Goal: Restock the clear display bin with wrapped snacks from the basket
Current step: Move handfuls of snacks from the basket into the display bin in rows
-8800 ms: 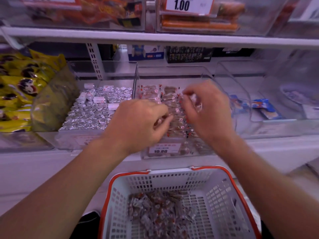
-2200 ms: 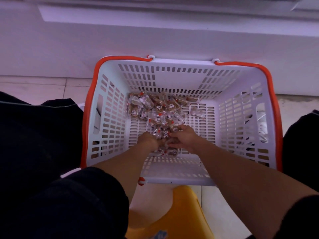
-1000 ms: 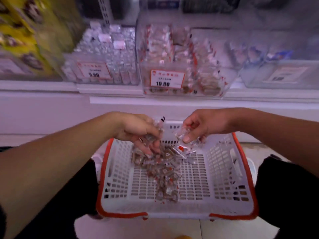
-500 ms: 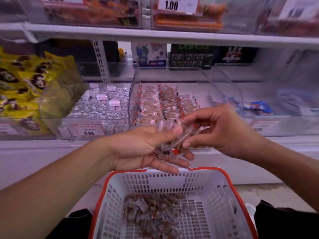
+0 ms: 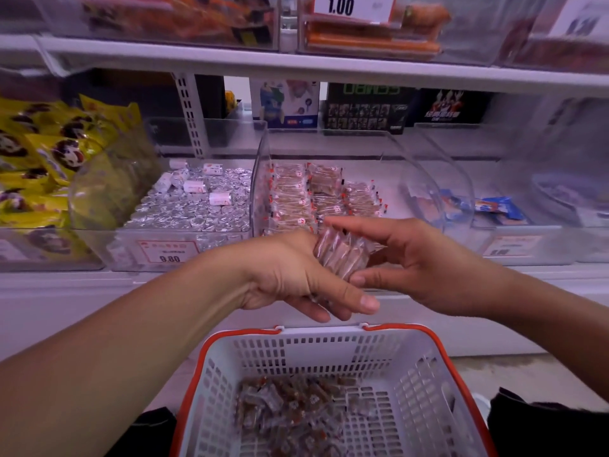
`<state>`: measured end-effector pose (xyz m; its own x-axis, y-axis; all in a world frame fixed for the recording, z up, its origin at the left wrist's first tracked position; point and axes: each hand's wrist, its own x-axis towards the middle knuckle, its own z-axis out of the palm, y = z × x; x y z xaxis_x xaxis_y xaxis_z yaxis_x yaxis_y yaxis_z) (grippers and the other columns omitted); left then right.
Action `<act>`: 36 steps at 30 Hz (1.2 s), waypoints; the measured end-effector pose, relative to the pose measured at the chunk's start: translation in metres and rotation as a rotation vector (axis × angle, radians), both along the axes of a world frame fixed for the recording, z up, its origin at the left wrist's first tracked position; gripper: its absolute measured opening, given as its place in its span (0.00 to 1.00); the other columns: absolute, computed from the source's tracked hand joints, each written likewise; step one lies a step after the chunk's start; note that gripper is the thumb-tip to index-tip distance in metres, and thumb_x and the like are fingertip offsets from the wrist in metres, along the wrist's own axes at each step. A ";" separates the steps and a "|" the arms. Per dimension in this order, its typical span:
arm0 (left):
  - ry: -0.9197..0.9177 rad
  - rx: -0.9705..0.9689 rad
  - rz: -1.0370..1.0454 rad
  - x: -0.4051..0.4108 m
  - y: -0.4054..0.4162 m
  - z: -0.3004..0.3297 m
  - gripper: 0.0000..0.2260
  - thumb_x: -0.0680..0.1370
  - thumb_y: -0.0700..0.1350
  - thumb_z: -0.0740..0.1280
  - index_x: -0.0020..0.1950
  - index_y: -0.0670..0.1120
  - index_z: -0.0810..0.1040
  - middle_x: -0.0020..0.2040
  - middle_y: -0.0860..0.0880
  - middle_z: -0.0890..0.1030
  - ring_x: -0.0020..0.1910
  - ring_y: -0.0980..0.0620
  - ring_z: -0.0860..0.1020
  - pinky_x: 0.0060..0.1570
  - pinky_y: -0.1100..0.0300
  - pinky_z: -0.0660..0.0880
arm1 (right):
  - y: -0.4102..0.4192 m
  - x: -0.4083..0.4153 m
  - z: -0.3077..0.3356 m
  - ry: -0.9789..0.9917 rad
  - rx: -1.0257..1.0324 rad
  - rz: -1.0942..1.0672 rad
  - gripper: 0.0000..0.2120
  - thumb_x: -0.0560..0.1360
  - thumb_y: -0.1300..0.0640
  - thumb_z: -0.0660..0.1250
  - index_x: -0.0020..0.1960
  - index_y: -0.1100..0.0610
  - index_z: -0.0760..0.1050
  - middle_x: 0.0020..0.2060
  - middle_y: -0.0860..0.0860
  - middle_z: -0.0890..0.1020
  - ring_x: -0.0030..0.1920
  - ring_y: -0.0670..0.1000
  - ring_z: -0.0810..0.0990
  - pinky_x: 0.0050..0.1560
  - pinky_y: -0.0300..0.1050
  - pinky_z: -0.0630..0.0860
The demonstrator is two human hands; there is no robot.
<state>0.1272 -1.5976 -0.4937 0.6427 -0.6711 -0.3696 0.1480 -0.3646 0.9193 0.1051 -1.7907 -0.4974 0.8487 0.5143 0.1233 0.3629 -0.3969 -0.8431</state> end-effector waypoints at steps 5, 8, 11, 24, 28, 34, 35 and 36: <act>0.021 0.015 0.003 0.006 0.000 0.018 0.18 0.59 0.51 0.78 0.44 0.44 0.83 0.39 0.46 0.85 0.35 0.53 0.84 0.24 0.69 0.73 | -0.002 0.009 0.013 0.084 0.057 0.034 0.32 0.68 0.66 0.74 0.70 0.57 0.71 0.59 0.51 0.81 0.59 0.48 0.81 0.56 0.45 0.80; 0.024 -0.047 0.058 0.014 0.008 0.030 0.29 0.64 0.65 0.71 0.53 0.43 0.81 0.44 0.44 0.86 0.37 0.51 0.85 0.23 0.68 0.74 | 0.000 0.015 0.021 0.157 0.108 0.085 0.25 0.67 0.65 0.76 0.63 0.60 0.76 0.49 0.55 0.84 0.48 0.51 0.84 0.47 0.41 0.80; -0.337 -0.018 0.422 0.031 0.020 0.031 0.27 0.74 0.70 0.61 0.51 0.47 0.80 0.39 0.48 0.86 0.36 0.54 0.85 0.33 0.58 0.80 | 0.000 0.047 0.030 0.062 0.101 -0.169 0.20 0.64 0.56 0.79 0.55 0.56 0.81 0.44 0.53 0.86 0.41 0.49 0.84 0.41 0.38 0.79; -1.608 0.829 0.143 0.075 0.052 -0.013 0.17 0.77 0.58 0.62 0.57 0.50 0.81 0.58 0.51 0.82 0.60 0.51 0.76 0.70 0.53 0.64 | 0.019 0.204 -0.031 -0.078 -0.371 -0.660 0.29 0.61 0.54 0.83 0.59 0.55 0.79 0.52 0.52 0.81 0.49 0.49 0.78 0.47 0.38 0.71; -1.553 0.793 0.090 0.071 0.052 -0.017 0.17 0.80 0.57 0.59 0.60 0.50 0.79 0.59 0.52 0.80 0.62 0.51 0.74 0.68 0.54 0.65 | 0.013 0.207 -0.042 -0.349 -0.720 -0.538 0.31 0.68 0.47 0.78 0.67 0.54 0.75 0.66 0.56 0.73 0.62 0.56 0.76 0.63 0.45 0.73; -1.555 0.785 0.098 0.072 0.052 -0.020 0.16 0.80 0.56 0.58 0.59 0.51 0.79 0.57 0.53 0.80 0.60 0.51 0.74 0.67 0.54 0.66 | 0.018 0.207 -0.059 -0.272 -0.925 -0.300 0.35 0.81 0.47 0.60 0.80 0.54 0.46 0.80 0.55 0.50 0.79 0.59 0.49 0.77 0.59 0.55; -1.556 0.779 0.103 0.072 0.052 -0.020 0.15 0.80 0.56 0.58 0.59 0.51 0.79 0.57 0.53 0.80 0.60 0.51 0.74 0.67 0.54 0.66 | 0.018 0.208 -0.058 -0.245 -0.940 -0.267 0.35 0.82 0.47 0.58 0.80 0.53 0.42 0.80 0.54 0.46 0.79 0.59 0.45 0.77 0.61 0.51; -1.555 0.771 0.108 0.072 0.052 -0.021 0.15 0.80 0.55 0.59 0.58 0.51 0.79 0.56 0.53 0.80 0.59 0.51 0.74 0.67 0.54 0.67 | 0.017 0.209 -0.055 -0.224 -0.955 -0.231 0.35 0.82 0.48 0.58 0.80 0.52 0.40 0.80 0.54 0.44 0.79 0.59 0.43 0.78 0.61 0.48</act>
